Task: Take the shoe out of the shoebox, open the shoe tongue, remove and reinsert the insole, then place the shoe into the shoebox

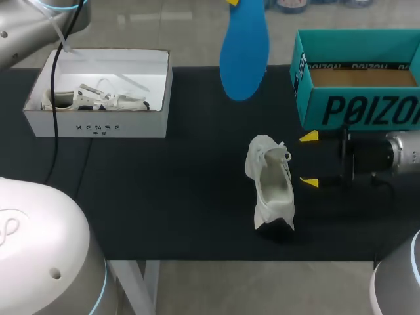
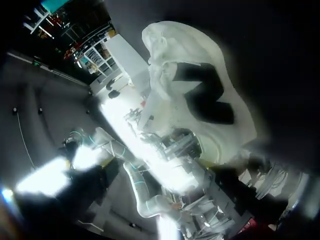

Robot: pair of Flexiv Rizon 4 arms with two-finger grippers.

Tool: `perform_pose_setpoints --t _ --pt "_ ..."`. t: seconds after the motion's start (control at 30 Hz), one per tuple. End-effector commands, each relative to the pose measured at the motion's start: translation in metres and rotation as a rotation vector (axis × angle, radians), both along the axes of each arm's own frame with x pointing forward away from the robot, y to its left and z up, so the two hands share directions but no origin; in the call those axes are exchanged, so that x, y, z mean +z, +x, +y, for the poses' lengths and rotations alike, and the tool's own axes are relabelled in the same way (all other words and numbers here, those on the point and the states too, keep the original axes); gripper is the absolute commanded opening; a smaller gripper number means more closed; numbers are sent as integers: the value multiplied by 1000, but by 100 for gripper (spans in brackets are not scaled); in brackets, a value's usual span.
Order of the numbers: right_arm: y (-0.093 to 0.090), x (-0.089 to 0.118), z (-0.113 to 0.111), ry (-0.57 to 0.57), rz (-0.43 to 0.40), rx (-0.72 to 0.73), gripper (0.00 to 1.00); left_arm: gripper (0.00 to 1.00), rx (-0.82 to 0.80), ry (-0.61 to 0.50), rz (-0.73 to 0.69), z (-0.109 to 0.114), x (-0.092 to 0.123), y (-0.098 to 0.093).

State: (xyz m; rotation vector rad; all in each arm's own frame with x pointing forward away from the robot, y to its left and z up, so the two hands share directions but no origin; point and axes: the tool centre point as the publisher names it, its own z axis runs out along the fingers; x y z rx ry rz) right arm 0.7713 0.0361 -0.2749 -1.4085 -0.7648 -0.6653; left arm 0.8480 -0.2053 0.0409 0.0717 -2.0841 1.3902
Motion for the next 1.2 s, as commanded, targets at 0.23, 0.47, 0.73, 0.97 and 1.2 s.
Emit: perform_pose_setpoints --t 0.23,0.47,0.73,0.97,1.2 --pt "5 -5 10 99 -31 161 100 0 2 1 -1 0 0 -1" --pt "-4 12 21 50 -118 85 100 0 2 1 -1 0 0 -1" --pt "-18 47 20 -67 -265 -28 100 0 2 1 -1 0 0 -1" --pt "-18 63 30 -73 -290 -43 100 0 2 1 -1 0 0 -1" --pt "4 74 47 -99 -371 -35 100 0 2 1 -1 0 0 -1"
